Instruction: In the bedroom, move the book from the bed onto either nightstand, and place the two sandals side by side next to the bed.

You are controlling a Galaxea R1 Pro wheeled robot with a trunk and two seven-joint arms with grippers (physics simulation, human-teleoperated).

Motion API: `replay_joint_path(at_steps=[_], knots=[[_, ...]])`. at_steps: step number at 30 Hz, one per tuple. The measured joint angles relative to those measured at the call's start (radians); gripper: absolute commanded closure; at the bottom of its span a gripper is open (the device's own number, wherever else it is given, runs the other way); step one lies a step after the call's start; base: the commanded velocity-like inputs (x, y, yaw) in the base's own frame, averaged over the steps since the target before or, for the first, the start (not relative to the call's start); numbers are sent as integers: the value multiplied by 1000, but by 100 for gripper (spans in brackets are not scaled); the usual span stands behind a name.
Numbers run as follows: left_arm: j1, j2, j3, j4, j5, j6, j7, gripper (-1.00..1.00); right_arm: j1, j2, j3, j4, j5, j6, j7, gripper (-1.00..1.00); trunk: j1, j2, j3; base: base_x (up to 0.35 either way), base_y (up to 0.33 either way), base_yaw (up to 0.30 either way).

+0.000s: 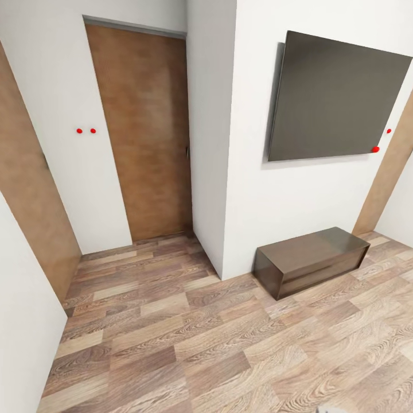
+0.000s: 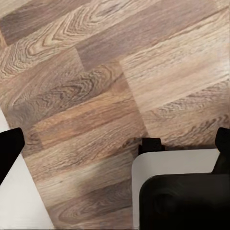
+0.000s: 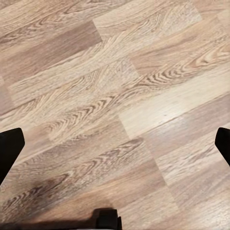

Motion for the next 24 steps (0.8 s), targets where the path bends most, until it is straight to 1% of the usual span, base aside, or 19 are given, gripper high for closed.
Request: replay_joint_path(at_steps=[17, 20, 24], knots=[[36, 0, 3, 0, -2, 1, 0, -100, 0, 16, 0, 1, -3, 0, 1, -100, 0, 0, 0, 0, 0, -1], [41, 1, 3, 1, -1, 1, 0, -100, 0, 17, 0, 1, -3, 0, 1, -100, 0, 0, 0, 0, 0, -93], [43, 0, 3, 1, -1, 1, 0, -100, 0, 17, 0, 0, -3, 0, 1, -100, 0, 0, 0, 0, 0, -186]])
